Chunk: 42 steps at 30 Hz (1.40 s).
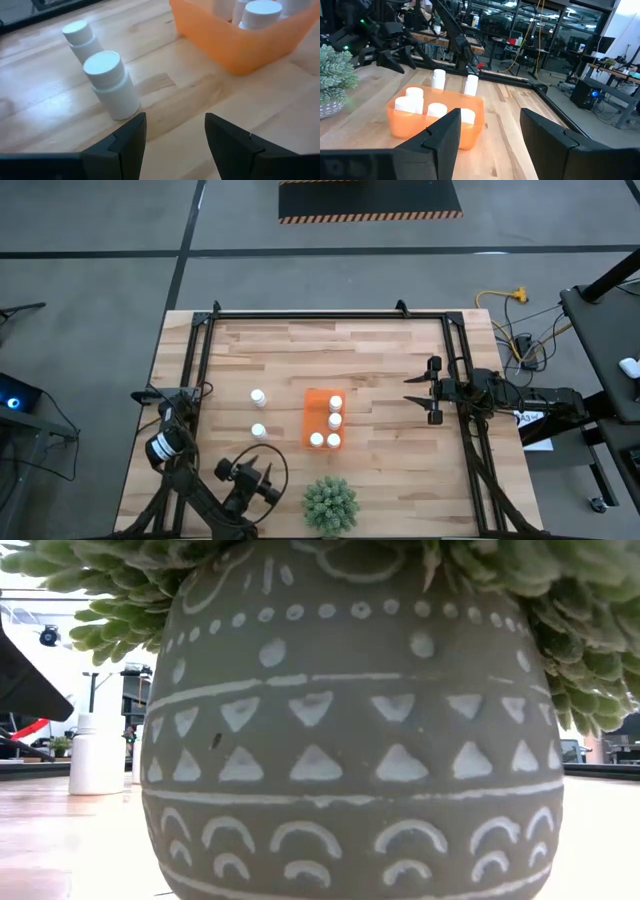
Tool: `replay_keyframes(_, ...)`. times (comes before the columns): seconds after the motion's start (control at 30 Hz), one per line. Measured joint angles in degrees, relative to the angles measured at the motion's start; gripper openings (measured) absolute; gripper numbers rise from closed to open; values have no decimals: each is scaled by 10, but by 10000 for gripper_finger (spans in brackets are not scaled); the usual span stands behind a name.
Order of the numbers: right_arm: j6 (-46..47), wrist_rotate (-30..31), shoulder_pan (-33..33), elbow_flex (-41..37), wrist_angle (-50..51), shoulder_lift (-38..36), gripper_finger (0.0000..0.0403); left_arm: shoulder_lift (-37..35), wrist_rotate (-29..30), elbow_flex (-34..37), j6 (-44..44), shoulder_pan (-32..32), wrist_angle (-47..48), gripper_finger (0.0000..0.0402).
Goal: Pick and place pill bottles into a basket
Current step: Put the white pill bottle into the orange bin
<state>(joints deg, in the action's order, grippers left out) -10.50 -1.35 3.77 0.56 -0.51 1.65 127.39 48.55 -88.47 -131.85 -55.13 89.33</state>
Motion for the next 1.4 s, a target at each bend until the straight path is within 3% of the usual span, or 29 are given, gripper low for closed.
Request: replay_keyframes(1.4,0,0,0,0,0,0,194,0,37,88,6,32,7,185)
